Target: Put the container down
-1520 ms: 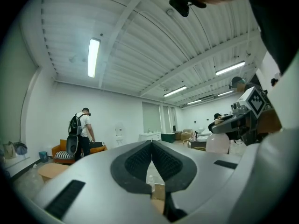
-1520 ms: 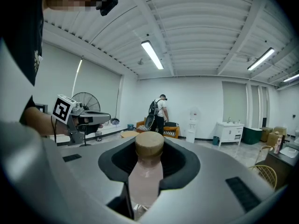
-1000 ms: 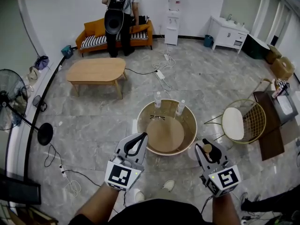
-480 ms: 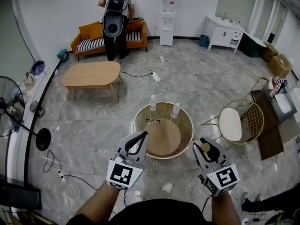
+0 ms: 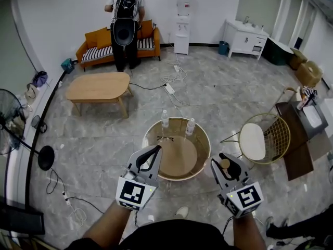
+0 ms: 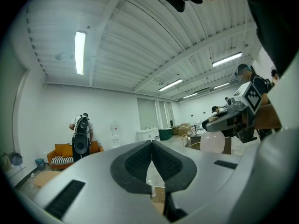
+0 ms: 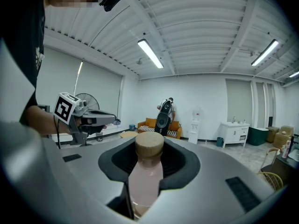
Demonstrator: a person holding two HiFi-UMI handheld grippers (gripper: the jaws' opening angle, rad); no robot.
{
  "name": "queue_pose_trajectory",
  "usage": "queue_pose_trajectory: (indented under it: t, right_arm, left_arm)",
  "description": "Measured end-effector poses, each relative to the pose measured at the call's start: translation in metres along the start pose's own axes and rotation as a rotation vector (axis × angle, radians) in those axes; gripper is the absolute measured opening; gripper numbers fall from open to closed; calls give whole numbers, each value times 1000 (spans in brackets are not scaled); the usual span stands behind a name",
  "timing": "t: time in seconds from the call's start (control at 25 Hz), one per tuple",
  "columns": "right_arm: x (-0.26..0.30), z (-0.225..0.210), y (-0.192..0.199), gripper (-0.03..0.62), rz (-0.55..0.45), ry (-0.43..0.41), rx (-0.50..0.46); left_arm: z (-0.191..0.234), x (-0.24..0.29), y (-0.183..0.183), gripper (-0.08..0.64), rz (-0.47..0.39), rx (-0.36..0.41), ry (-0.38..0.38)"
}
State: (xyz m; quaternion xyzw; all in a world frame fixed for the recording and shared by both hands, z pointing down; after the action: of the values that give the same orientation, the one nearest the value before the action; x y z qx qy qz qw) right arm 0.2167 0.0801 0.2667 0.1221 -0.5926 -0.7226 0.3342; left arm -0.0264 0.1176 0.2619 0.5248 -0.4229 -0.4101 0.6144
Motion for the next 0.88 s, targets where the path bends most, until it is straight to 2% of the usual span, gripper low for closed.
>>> queue_pose_trajectory:
  t: [0.2,0.52,0.68,0.88]
  right_arm:
    - [4,-17,1,132,-8,-33,0]
    - [16,-33,14,132,-11,-87,7]
    - [29,-36,5,132,-29,-122,17]
    - [51,-35,7,132,-31,-126,-1]
  left_arm:
    - [-7,13,-5,15,13,20,-29]
    - [-12,22,7,15,18,-14,-115]
    - [-4,19,3,15,9,9,-161]
    - [14,10,6,15,15,0,-202]
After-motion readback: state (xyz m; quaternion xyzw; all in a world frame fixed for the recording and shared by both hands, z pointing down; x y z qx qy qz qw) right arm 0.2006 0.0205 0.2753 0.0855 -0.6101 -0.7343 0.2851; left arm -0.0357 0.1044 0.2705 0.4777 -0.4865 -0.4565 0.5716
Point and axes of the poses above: the fingertips, and each gripper's own axes: x forward along the fingers, z to its left, y out of its underside, the point moved 7 cm from there along -x, backward along the fingers, and after that the axes turned 14 degrees about -x, right-handed, at the moved point
